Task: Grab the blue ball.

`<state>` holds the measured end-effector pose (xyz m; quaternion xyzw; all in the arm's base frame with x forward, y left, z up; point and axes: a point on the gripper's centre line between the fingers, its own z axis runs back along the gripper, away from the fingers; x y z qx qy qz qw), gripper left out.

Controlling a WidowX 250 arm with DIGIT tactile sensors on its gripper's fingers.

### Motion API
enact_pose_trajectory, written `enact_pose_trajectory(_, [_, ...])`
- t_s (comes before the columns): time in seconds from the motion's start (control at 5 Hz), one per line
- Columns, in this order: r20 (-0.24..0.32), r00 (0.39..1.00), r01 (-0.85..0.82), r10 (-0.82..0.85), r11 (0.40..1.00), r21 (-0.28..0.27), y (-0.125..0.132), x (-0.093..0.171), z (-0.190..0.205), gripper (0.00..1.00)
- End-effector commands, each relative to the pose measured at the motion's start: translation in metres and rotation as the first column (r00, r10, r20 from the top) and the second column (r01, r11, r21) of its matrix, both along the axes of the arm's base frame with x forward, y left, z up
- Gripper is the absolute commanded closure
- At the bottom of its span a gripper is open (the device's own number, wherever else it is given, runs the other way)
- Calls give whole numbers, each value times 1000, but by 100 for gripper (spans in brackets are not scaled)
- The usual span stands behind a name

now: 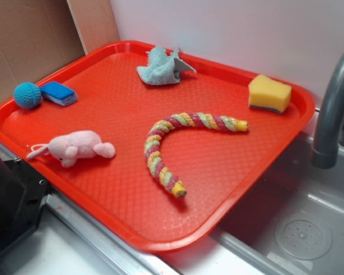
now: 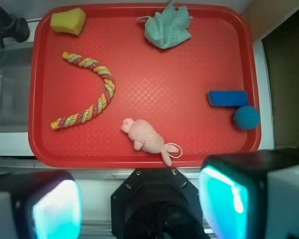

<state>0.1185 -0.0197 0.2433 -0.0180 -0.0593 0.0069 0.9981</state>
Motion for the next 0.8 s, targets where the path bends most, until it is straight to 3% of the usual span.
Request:
enact_pose_trajectory(0.0, [0,1000,0,0,1000,0,0,0,0,0])
enact_pose_trajectory(0.2, [23,972,-235,233,970,68,50,9,-43,0])
enact_pose_trajectory(0.4, [84,922,-384,377,918,100,94,15,-66,0])
enact_pose_trajectory(0.6, [173,790,-607,588,789,94,133,19,-96,0])
